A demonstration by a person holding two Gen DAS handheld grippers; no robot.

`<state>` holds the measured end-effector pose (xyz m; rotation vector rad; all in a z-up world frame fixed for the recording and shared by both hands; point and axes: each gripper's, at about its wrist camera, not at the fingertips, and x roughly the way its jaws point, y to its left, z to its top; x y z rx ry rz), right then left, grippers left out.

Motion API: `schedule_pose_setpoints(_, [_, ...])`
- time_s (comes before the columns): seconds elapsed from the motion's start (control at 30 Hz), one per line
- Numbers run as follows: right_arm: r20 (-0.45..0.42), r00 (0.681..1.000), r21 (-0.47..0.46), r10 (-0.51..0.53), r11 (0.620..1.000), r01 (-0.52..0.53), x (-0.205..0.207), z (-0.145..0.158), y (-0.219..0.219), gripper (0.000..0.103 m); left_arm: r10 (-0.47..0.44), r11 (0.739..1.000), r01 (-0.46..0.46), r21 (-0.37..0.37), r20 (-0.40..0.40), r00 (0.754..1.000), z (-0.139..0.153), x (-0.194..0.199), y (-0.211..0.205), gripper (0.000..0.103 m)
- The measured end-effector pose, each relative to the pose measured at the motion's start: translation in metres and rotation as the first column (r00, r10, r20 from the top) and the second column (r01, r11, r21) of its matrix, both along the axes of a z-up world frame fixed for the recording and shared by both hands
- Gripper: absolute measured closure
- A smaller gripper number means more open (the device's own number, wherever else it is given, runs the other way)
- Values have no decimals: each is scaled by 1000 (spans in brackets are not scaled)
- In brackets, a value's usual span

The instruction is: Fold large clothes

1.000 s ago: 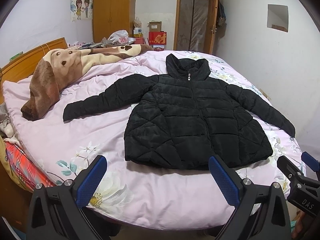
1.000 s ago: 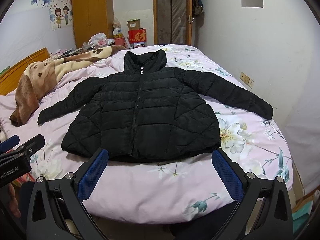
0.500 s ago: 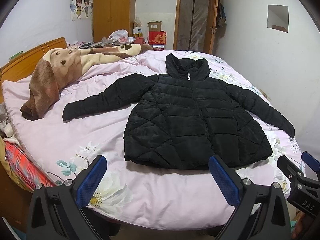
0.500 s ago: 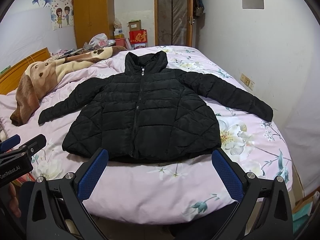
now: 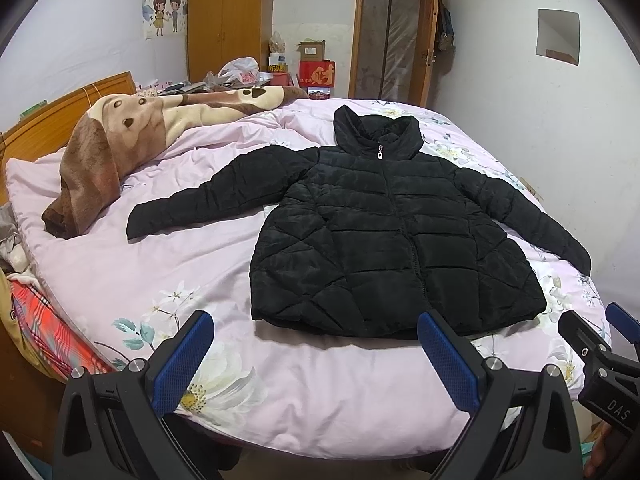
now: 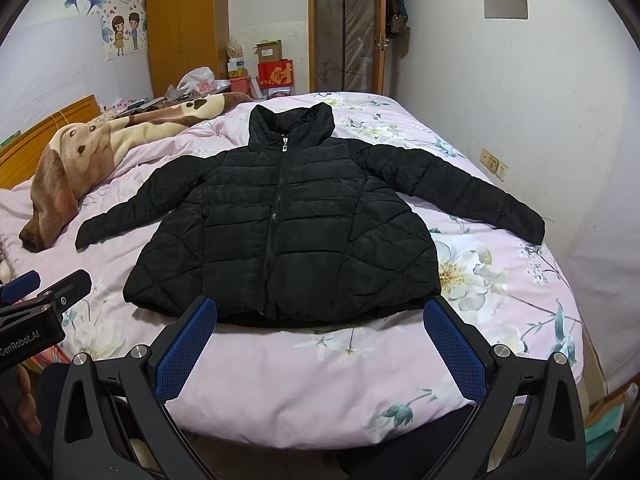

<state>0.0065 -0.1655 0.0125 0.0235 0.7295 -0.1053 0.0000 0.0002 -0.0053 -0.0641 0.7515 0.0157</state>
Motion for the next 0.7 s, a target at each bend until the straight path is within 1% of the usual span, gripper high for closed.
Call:
schedule_pose_setpoints(0.37, [-1, 1000, 0, -1, 1000, 1, 0, 0, -1, 0, 1, 1000, -1, -1, -4, 1000, -1, 0, 1, 0])
schedule_pose_setpoints(0.7, [-15, 1000, -3, -4, 1000, 3, 7, -5, -3, 0, 0, 1000, 0, -5, -26, 1000, -10, 6, 6, 0])
